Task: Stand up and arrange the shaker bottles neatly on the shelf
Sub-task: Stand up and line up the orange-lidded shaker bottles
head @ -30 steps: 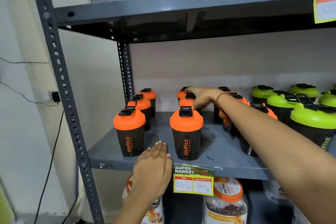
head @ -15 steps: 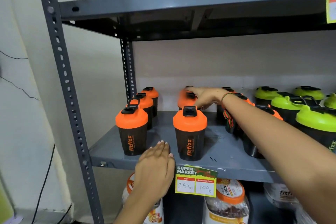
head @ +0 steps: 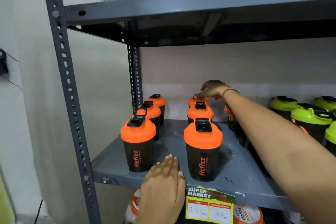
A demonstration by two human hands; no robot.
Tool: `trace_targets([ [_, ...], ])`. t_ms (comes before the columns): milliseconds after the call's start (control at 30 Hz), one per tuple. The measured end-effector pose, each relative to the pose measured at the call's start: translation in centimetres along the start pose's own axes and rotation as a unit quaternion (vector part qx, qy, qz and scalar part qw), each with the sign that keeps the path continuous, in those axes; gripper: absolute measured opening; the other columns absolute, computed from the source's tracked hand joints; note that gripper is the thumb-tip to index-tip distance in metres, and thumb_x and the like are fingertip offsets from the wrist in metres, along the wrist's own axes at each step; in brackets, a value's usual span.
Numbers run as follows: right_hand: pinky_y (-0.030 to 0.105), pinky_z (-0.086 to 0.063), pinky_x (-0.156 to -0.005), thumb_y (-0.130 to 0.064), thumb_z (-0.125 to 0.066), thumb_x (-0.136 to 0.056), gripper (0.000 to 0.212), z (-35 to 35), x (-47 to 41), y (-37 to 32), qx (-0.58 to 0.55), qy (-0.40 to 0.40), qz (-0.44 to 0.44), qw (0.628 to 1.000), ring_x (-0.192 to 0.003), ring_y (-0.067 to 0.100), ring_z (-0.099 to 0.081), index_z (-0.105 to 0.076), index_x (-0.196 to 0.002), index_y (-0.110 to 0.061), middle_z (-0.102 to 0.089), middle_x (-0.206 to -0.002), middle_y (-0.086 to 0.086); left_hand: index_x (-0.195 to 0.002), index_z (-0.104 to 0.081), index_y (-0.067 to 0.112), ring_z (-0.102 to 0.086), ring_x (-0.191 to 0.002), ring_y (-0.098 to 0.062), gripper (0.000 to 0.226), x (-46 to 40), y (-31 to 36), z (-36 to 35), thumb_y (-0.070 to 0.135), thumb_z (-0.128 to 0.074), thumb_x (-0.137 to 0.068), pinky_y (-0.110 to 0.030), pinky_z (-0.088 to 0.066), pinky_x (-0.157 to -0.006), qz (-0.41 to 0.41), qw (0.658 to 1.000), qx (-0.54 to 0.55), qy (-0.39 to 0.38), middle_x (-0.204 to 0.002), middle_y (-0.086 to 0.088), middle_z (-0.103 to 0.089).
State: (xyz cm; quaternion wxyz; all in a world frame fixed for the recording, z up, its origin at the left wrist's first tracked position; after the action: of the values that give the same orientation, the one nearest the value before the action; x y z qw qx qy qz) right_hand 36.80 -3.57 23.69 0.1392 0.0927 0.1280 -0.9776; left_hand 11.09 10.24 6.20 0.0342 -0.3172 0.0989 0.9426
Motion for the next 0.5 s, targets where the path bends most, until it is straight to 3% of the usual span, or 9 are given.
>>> trace_targets([
  [133,0.045,-0.053,-0.095,-0.054,-0.061,-0.089,0.061,-1.9,-1.6,-0.2,-0.009,-0.042,-0.01,0.999,-0.112,0.034,-0.061,-0.06,-0.13,-0.008,-0.06,-0.131,0.016,-0.106,-0.073,0.014,-0.067,-0.102,-0.011,0.038,-0.2,-0.1,-0.3,0.033,-0.055,-0.079,-0.034,-0.055,-0.085,-0.013,1.0,-0.021,0.014,-0.11,-0.001,-0.072],
  [267,0.048,-0.058,-0.089,-0.052,-0.065,-0.087,0.05,-3.3,-2.8,0.3,-0.069,-0.079,-0.007,0.994,-0.105,0.035,-0.066,-0.065,-0.117,-0.011,-0.065,-0.118,0.014,-0.106,-0.074,0.015,-0.067,-0.102,-0.009,0.041,-0.4,0.0,-0.2,0.035,-0.047,-0.082,-0.032,-0.055,-0.084,-0.017,1.0,-0.023,0.01,-0.11,0.001,-0.072],
  [333,0.047,-0.059,-0.087,-0.045,-0.067,-0.087,0.048,-3.4,-3.2,0.7,-0.075,-0.075,-0.007,0.994,-0.104,0.034,-0.067,-0.064,-0.124,-0.014,-0.065,-0.122,0.012,-0.105,-0.074,0.016,-0.067,-0.101,-0.009,0.039,-0.4,0.0,-0.1,0.034,-0.053,-0.078,-0.032,-0.056,-0.084,-0.016,1.0,-0.02,0.013,-0.109,0.001,-0.072],
  [500,0.046,-0.059,-0.088,-0.026,-0.071,-0.087,0.062,-3.7,-3.8,1.6,-0.136,-0.081,-0.02,0.987,-0.107,0.034,-0.064,-0.05,-0.145,-0.022,-0.052,-0.139,0.011,-0.106,-0.074,0.016,-0.066,-0.103,-0.008,0.049,-0.6,0.0,-0.2,0.037,-0.036,-0.082,-0.033,-0.055,-0.084,-0.015,1.0,-0.02,0.002,-0.11,0.002,-0.072],
])
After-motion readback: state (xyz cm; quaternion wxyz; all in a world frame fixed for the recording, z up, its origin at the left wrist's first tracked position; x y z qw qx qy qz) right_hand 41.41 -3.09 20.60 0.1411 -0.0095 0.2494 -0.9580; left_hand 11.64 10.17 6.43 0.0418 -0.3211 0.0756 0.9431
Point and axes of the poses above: each hand's wrist, its own x-axis away from the middle knuckle, its own z-axis out of the back of the hand, y = z × x, the point moved 7 cm from there along -x, towards the middle knuckle
